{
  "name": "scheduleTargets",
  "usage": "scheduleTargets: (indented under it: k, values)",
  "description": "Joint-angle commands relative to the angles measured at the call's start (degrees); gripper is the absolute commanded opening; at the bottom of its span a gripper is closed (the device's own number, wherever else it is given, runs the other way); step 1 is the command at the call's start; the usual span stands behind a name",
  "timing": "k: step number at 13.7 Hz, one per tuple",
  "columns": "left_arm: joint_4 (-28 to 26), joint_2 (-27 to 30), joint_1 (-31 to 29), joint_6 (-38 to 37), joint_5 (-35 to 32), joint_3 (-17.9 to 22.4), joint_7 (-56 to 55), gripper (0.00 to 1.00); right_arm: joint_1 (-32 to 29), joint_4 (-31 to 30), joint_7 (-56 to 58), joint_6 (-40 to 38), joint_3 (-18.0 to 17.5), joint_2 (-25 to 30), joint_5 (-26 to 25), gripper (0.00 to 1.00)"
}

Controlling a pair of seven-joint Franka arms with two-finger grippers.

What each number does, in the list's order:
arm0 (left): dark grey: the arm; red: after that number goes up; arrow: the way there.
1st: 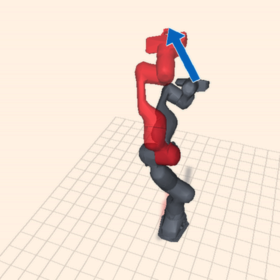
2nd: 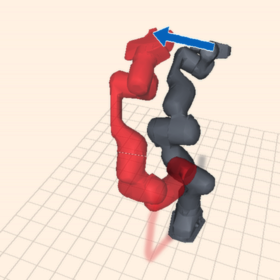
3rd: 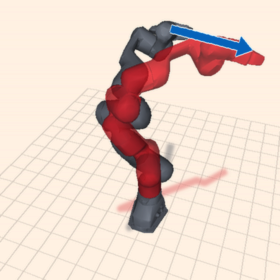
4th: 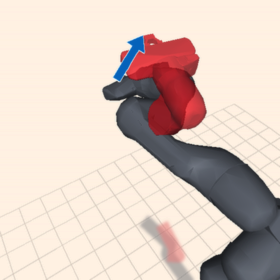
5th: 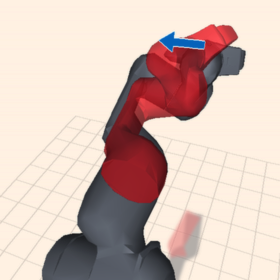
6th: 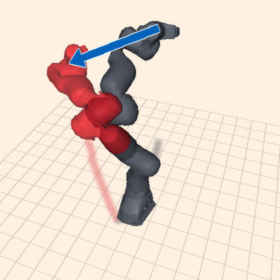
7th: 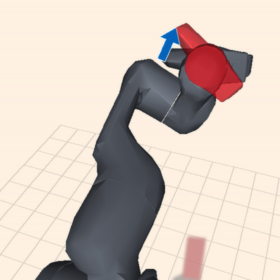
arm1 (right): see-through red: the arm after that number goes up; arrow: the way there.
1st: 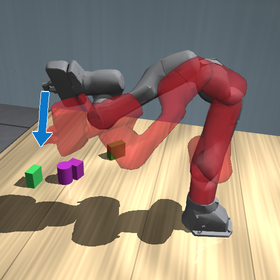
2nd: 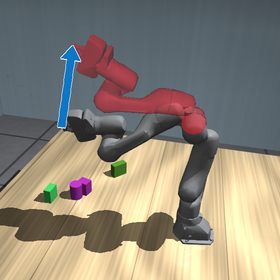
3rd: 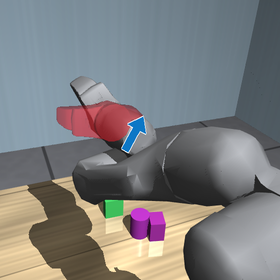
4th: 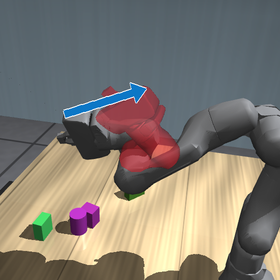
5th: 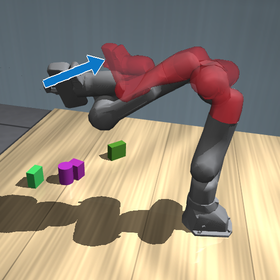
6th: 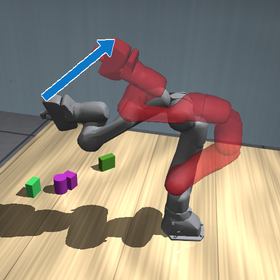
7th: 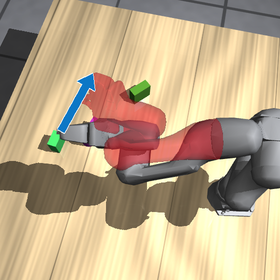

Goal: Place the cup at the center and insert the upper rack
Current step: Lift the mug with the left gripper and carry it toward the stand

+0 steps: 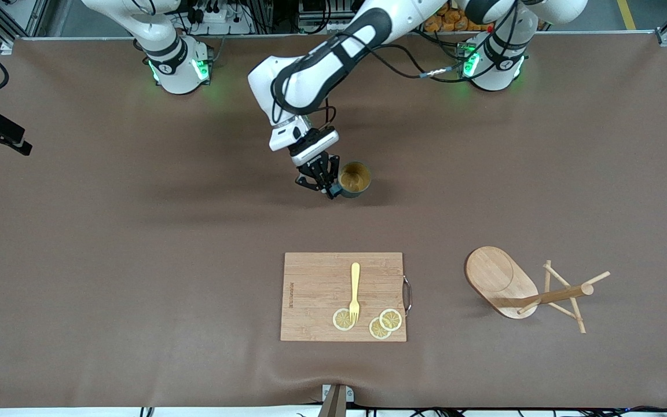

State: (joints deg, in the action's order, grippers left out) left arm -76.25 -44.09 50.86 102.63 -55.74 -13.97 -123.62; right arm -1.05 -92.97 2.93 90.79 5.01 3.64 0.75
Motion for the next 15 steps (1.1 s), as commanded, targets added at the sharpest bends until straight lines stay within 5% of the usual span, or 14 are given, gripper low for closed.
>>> scheduleTargets:
  k: [1,15]
  values:
    - [-1.5,6.5,-5.0,2.0,5.5,-1.5,5.3,0.00,-0.7,0.5,0.2,-0.5,-0.5,-0.2,-0.8,1.00]
    - [-5.1,22.6,-24.8,2.2,34.4,-1.5,34.7,0.00,-0.6,0.5,0.2,-1.0,-0.5,-0.2,-0.9,1.00]
